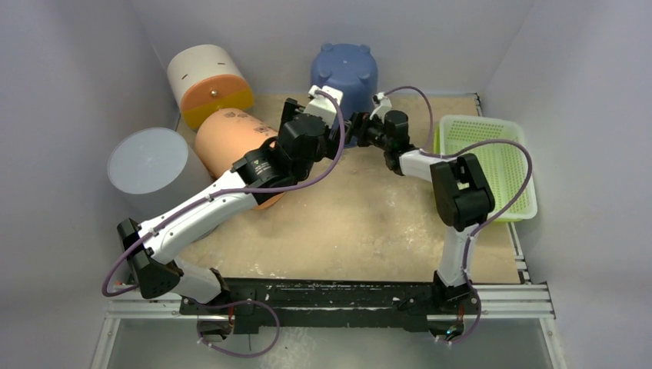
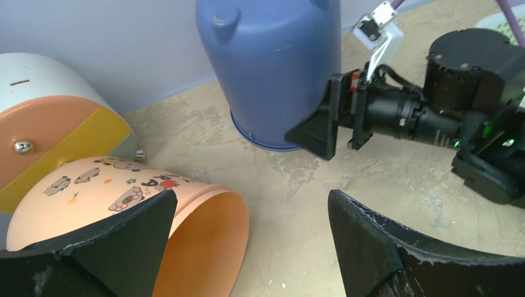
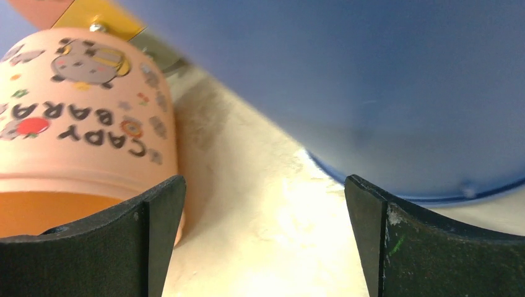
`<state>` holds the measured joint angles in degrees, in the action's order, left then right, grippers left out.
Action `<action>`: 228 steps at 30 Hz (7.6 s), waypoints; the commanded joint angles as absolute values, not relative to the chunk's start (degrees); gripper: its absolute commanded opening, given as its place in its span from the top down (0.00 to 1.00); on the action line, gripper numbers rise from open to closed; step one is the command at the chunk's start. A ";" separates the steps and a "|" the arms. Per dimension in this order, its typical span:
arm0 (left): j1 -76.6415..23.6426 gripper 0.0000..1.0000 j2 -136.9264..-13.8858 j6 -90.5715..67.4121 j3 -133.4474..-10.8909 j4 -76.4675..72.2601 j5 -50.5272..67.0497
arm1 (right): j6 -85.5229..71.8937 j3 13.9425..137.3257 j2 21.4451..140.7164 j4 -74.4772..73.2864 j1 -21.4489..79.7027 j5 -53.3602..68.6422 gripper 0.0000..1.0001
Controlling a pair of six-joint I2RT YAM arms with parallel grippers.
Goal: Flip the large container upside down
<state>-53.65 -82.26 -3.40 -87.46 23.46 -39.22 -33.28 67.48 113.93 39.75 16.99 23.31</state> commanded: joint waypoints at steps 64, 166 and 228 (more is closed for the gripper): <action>-36.34 0.11 -126.96 4.22 -102.05 -28.57 -65.84 | -25.26 43.81 68.89 13.54 2.87 -9.10 0.00; -36.12 0.12 -70.53 -7.90 -96.82 32.64 -33.92 | -21.09 50.20 81.05 31.79 51.42 9.21 1.00; -43.92 0.12 -84.34 -4.12 -116.27 40.42 -40.73 | -64.65 38.65 100.81 117.02 42.49 50.50 1.00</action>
<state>-43.48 -84.40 -5.96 -113.49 40.14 -38.63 -61.14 33.08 98.85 91.92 38.96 48.77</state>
